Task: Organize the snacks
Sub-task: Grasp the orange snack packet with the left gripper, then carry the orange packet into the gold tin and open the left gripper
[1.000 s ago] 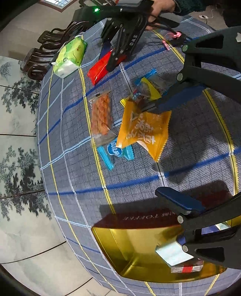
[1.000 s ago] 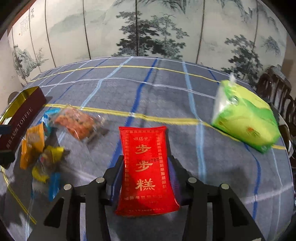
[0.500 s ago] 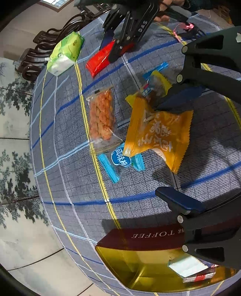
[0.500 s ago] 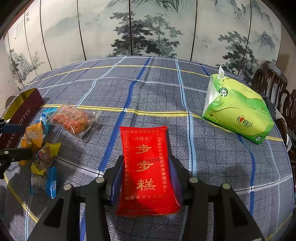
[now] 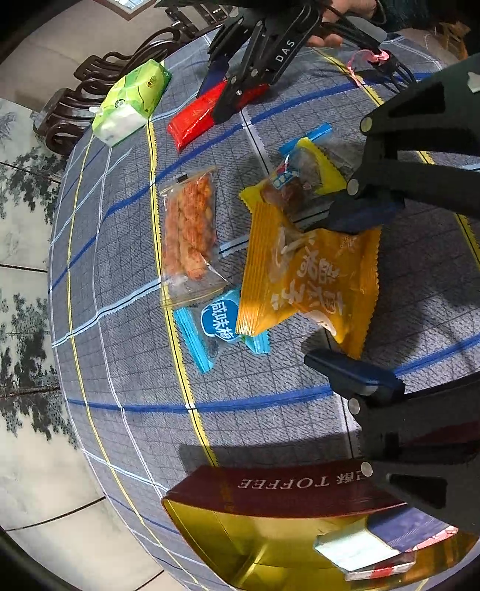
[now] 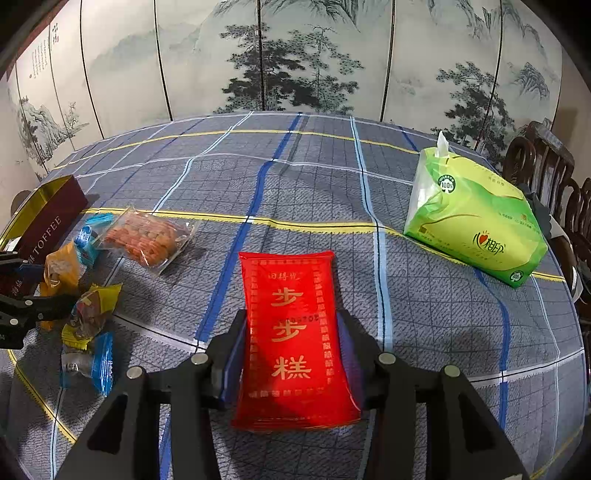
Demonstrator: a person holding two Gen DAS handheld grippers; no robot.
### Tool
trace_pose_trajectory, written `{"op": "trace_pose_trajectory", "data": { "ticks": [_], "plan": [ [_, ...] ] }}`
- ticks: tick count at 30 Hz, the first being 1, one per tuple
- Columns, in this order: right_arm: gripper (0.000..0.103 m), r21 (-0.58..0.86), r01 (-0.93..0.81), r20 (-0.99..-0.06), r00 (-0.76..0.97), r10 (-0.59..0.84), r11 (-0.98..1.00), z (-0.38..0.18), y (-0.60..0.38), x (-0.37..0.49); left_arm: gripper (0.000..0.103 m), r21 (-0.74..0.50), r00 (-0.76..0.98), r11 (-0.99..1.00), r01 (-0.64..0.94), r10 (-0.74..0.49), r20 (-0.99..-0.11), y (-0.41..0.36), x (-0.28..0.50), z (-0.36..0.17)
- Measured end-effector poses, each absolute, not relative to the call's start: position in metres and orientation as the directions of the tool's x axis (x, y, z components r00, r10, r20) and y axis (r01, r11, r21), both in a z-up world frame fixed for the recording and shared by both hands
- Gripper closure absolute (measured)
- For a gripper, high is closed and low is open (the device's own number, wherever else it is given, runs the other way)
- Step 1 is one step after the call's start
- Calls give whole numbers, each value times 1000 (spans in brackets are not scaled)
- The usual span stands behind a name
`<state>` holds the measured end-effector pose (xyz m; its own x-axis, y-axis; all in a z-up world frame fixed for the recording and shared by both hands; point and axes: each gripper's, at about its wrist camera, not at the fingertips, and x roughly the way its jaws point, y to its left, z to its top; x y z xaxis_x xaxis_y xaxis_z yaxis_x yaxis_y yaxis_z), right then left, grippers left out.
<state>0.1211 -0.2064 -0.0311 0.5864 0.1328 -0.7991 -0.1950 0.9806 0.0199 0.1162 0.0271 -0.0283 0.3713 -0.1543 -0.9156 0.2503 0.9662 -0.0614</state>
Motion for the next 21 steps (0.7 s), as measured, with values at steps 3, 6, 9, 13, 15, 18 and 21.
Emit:
{"op": "trace_pose_trajectory", "data": {
  "ticks": [3, 6, 9, 13, 15, 18, 21],
  "plan": [
    [55, 20, -195, -799, 586, 133, 981, -31, -206, 121, 49, -59, 376, 968, 244, -150, -914, 29, 112, -27],
    [55, 20, -195, -799, 586, 133, 981, -31, -206, 121, 50, -61, 377, 969, 239, -151, -914, 31, 107, -25],
    [55, 21, -195, -799, 586, 134, 981, -31, -206, 121, 50, -61, 385, 972, 226, -147, -911, 33, 103, -23],
    [55, 21, -195, -799, 586, 133, 981, -30, -206, 121, 50, -80, 391, 973, 217, -162, -906, 36, 98, -15],
    [55, 20, -195, -799, 586, 133, 981, -30, -206, 121, 50, -84, 398, 973, 216, -167, -902, 37, 94, -10],
    [55, 20, -195, -799, 586, 133, 981, -30, -206, 121, 50, -84, 410, 974, 210, -165, -897, 40, 90, -1],
    [55, 20, -195, -799, 586, 133, 981, -30, -206, 121, 50, -89, 425, 976, 198, -167, -890, 46, 87, 8]
  ]
}}
